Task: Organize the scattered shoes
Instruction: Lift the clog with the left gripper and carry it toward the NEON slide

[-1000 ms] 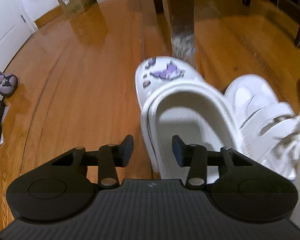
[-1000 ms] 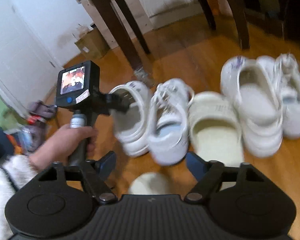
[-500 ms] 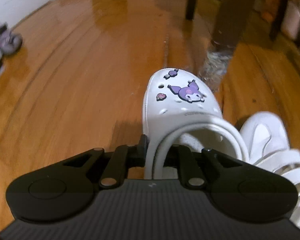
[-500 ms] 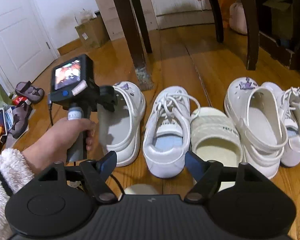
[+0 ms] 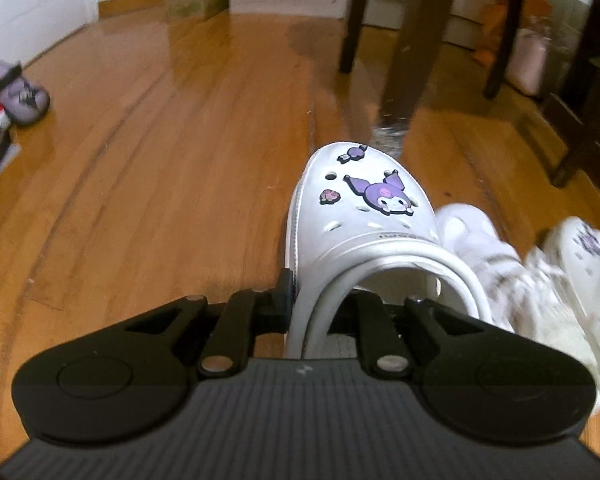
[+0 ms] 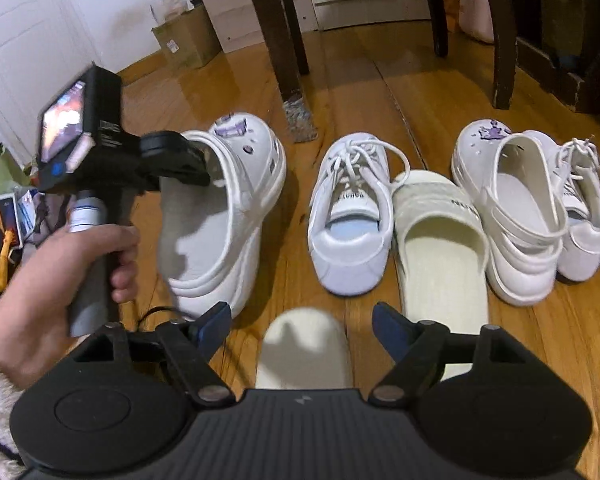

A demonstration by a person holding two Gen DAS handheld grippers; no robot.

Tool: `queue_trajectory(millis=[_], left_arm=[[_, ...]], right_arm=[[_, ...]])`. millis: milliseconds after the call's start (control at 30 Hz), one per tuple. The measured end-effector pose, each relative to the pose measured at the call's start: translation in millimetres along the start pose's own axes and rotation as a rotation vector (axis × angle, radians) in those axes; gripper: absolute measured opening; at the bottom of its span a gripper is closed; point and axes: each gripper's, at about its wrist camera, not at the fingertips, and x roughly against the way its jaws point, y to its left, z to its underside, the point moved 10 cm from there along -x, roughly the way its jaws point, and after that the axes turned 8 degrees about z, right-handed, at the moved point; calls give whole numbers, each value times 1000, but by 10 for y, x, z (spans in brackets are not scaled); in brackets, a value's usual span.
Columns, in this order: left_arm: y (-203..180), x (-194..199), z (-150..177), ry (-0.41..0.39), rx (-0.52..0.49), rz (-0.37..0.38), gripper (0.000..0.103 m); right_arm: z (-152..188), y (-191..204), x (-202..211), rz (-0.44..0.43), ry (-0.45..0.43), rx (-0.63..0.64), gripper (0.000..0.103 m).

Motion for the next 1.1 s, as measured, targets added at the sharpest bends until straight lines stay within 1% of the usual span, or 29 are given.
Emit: queue_trajectory(millis=[133,200,300,333,400,467,533,600,633,700,800,833,867,933,1000,1033,1067,1100], left_arm=[[-166,327,115,-5,-44,52,13],[-277,509,186,-12,-73,74,13],[-488,756,266,-29,-141,109,13],[-576,838,322,-32,-167,122,13],[-789,976,534,-25,-213,153,13],[-956,993,684,-11,-232,189,14],[-1158,1029,886,14,-224,233,14],[-1371,1073,1100,44,-204,278,14],[-1467,1088,1182,57,-195,289,15],[-1646,1110,1330,79,-182,312,15],[-1973,1019,1510,112,-197,355,15],[-2051,991,1566,125,-201,364,15],[-2048,980,1605,139,-202,360,15],[-2041,958,1682,166,-205,353,15],[-2034,937,1758,194,-207,346,19],[-2031,927,1797,208,-208,342,25],[-2027,917,1835,221,-210,339,39],[-2023,907,1873,235,-211,335,46]], right_arm=[[124,-44,224,29,31,-16,79],[135,-89,313,40,30,-22,79],[147,-208,447,62,33,-38,80],[146,-271,493,77,43,-46,79],[146,-434,627,122,39,-50,79],[142,-633,749,169,32,-43,79],[132,-859,857,218,23,-29,79],[121,-1082,887,258,29,-75,81],[143,-1166,890,271,36,-83,84],[188,-1335,897,296,50,-99,84],[249,-1559,883,338,68,-117,84],[266,-1618,866,354,72,-121,84],[285,-1671,846,368,77,-125,84],[336,-1699,770,355,94,-124,84],[379,-1712,703,345,110,-123,84],[417,-1727,641,342,127,-123,84],[458,-1740,570,344,144,-119,84],[497,-1750,503,345,161,-114,84]])
